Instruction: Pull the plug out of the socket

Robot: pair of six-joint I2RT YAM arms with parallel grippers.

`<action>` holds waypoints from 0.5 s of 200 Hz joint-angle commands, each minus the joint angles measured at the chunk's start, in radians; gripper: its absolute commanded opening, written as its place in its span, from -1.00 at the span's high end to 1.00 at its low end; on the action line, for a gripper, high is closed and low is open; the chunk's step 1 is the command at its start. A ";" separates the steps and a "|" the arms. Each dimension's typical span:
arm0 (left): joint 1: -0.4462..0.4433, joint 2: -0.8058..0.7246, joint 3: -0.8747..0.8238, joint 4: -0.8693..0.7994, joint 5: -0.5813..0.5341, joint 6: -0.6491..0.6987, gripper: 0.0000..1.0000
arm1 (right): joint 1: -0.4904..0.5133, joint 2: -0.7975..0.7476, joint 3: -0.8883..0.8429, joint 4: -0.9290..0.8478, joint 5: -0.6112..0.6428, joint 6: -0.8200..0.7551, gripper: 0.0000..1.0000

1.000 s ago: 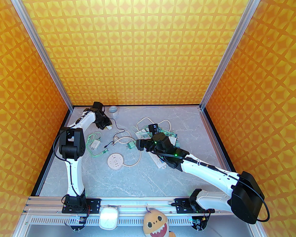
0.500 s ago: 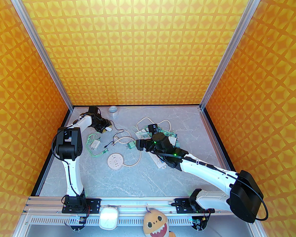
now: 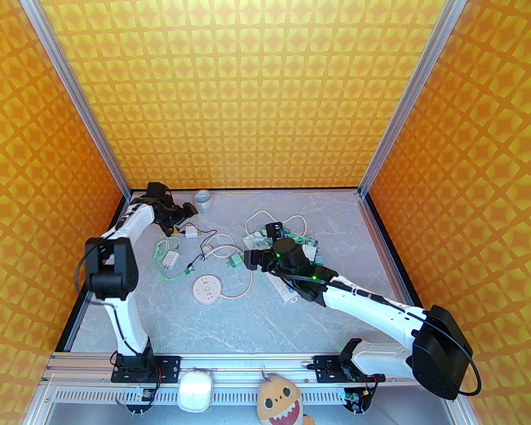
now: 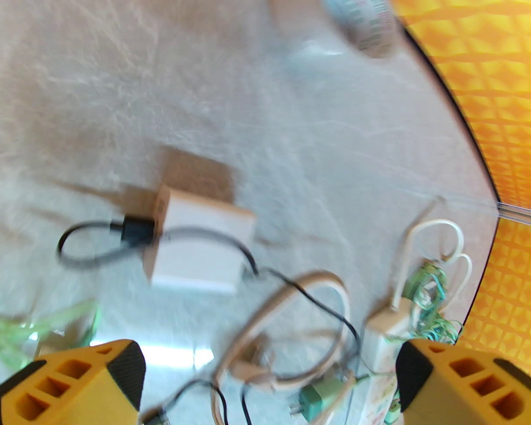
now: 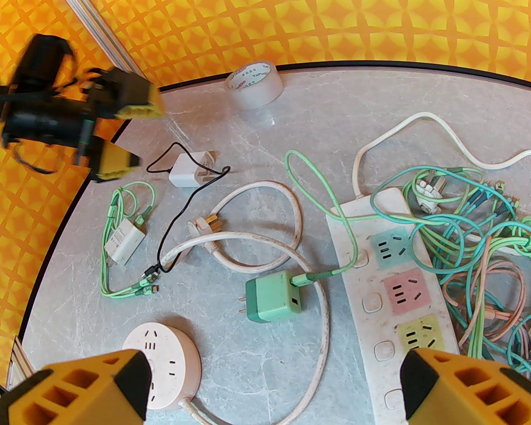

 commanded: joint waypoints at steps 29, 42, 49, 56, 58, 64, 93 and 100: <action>-0.028 -0.398 -0.241 0.001 -0.248 0.081 -0.98 | -0.007 -0.084 -0.011 -0.052 0.287 -0.073 -0.97; -0.029 -0.522 -0.337 0.045 -0.326 0.090 -0.98 | -0.007 -0.118 -0.017 -0.058 0.385 -0.103 -0.97; -0.029 -0.590 -0.391 0.066 -0.378 0.091 -0.98 | -0.007 -0.141 -0.025 -0.056 0.437 -0.124 -0.97; -0.030 -0.660 -0.446 0.088 -0.435 0.090 -0.98 | -0.007 -0.164 -0.044 -0.033 0.474 -0.161 -0.97; -0.030 -0.678 -0.462 0.096 -0.449 0.091 -0.98 | -0.007 -0.170 -0.054 -0.024 0.485 -0.175 -0.97; -0.029 -0.736 -0.509 0.121 -0.492 0.096 -0.98 | -0.006 -0.192 -0.085 0.016 0.514 -0.227 -0.97; -0.029 -1.020 -0.746 0.264 -0.625 0.142 -0.98 | -0.008 -0.264 -0.261 0.251 0.696 -0.438 -0.97; -0.029 -1.063 -0.803 0.308 -0.648 0.174 -0.98 | -0.009 -0.275 -0.303 0.307 0.713 -0.496 -0.97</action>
